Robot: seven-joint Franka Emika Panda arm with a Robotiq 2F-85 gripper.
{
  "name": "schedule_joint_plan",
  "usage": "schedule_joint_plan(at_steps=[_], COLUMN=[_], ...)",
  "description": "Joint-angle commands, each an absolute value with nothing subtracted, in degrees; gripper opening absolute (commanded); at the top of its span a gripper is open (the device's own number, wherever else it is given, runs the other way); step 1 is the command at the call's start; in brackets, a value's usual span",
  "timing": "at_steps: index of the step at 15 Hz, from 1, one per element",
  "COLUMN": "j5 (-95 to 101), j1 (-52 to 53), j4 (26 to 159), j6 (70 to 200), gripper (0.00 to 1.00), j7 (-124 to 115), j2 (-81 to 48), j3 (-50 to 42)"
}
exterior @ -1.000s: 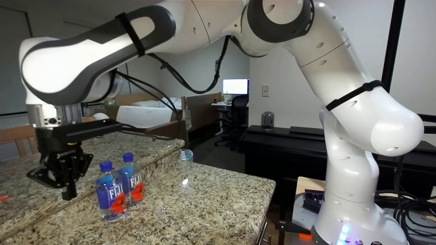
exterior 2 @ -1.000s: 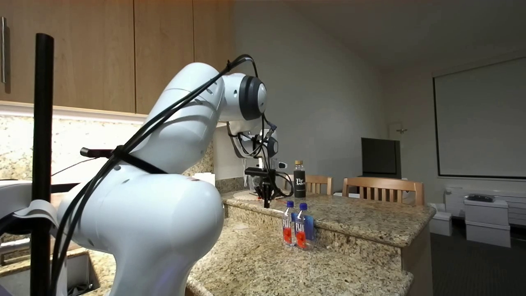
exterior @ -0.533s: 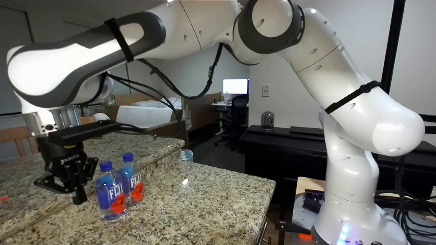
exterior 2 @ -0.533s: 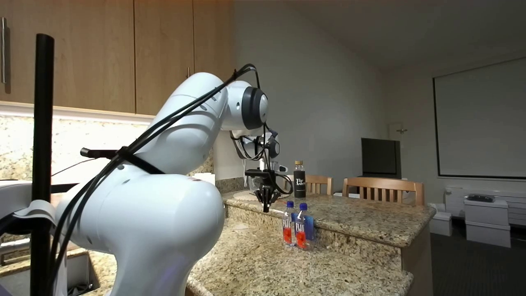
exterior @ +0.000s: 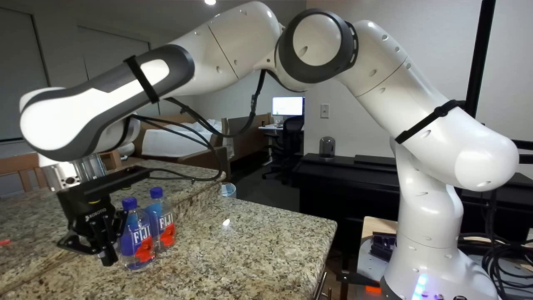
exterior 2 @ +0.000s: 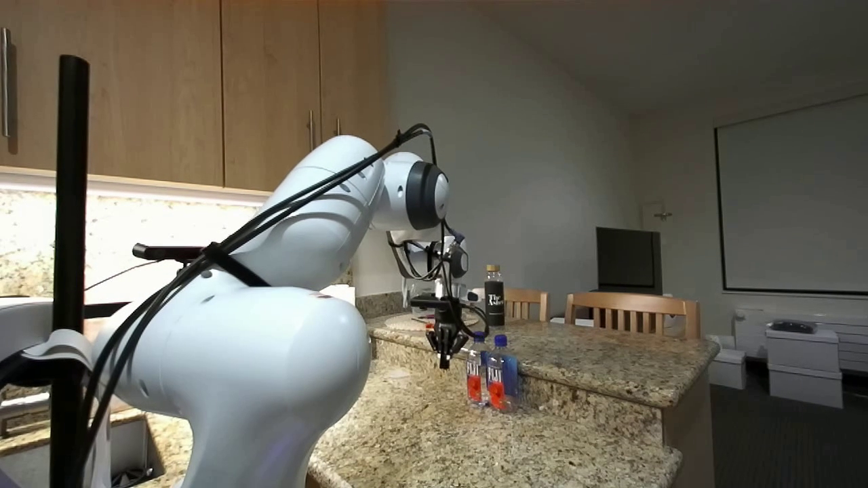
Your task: Move the bottles to the right
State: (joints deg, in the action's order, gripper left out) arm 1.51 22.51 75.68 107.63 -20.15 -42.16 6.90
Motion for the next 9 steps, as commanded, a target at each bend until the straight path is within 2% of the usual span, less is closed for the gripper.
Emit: schedule_joint_plan(at_steps=[1, 9], j5=[0.74, 0.08], j1=[22.36, 22.59], j4=[72.42, 66.58], j6=[106.82, 106.47], gripper=[0.08, 0.08], j7=[-20.4, -19.86], j2=[-45.1, -49.22], j3=[6.86, 7.18])
